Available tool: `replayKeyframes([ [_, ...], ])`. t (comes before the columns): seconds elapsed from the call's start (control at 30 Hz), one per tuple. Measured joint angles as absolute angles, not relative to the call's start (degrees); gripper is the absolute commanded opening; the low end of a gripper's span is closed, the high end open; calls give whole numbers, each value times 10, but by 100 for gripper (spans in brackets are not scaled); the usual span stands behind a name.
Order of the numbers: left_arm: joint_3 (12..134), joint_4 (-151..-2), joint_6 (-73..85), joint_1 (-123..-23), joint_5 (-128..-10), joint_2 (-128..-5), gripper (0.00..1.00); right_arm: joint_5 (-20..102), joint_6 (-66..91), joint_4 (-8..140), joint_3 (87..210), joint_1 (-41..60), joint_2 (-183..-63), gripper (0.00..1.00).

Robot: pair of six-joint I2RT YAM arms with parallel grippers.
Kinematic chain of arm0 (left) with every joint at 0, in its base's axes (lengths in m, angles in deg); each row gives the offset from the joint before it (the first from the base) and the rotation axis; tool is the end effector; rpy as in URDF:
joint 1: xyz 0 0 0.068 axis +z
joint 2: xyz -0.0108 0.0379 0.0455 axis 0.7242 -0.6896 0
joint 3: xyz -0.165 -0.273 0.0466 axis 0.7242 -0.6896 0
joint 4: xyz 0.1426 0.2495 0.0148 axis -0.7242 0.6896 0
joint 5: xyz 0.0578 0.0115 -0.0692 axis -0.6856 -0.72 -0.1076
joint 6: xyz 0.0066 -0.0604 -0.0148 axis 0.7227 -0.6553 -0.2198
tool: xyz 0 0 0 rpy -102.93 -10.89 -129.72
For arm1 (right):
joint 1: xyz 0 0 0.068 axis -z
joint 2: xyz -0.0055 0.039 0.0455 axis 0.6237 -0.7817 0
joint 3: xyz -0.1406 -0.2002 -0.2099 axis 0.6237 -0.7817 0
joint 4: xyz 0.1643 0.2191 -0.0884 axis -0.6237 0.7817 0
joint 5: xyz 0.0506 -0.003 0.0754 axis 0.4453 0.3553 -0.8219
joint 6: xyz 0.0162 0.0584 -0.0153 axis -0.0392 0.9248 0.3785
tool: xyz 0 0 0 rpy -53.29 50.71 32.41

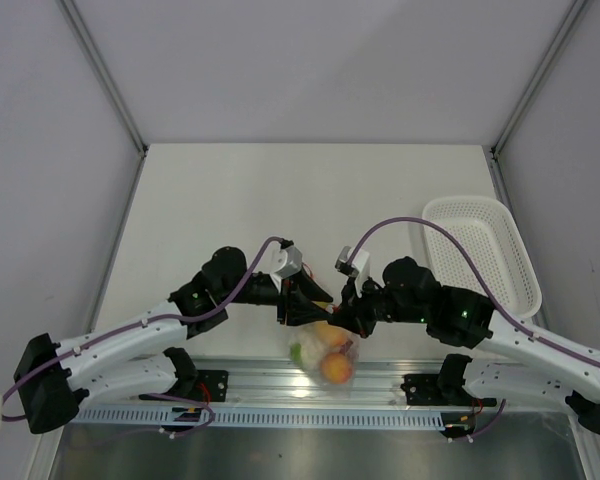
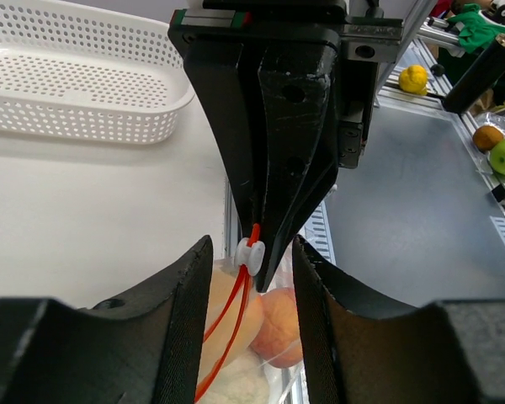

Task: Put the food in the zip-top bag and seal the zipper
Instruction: Zip the zipper food storage bag at the center of the board.

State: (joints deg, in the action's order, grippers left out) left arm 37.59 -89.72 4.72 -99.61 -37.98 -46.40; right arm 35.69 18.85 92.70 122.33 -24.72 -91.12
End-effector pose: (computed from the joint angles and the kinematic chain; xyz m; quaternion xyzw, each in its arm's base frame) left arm 0.1122 -0.2003 0.3374 0.4531 0.5607 -0.5575 0.4117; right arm 0.0782 0.1786 0.3599 -0.4123 0.7414 0.3956 0.3518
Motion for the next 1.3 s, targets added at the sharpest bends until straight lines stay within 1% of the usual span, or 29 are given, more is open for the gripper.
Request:
replayKeyframes([
  [0.2,370,-888,59,-996,-380,-467,45,360,189,926,1223,-247,-914,0],
  [0.33,369,-886,62,-996,-380,-472,40,362,189,926,1223,-247,-914,0],
  [0.43,369,-885,66,-996,-380,-478,29,365,189,926,1223,-247,-913,0],
  [0.47,369,-885,65,-996,-379,-478,24,366,189,927,1223,-247,-913,0],
  [0.53,369,-886,65,-996,-375,-479,18,370,189,927,1223,-247,-913,0],
  [0.57,369,-887,65,-996,-373,-478,11,372,189,927,1223,-247,-913,0],
  [0.7,368,-887,68,-996,-369,-478,5,381,191,929,1223,-247,-913,0],
  [0.73,368,-886,70,-996,-370,-477,1,381,192,929,1223,-247,-913,0],
  [1.07,371,-852,76,-996,-400,-461,1,426,203,924,1221,-253,-905,0],
  [1.3,438,-745,81,-996,-439,-452,1,456,216,888,1211,-254,-871,0],
])
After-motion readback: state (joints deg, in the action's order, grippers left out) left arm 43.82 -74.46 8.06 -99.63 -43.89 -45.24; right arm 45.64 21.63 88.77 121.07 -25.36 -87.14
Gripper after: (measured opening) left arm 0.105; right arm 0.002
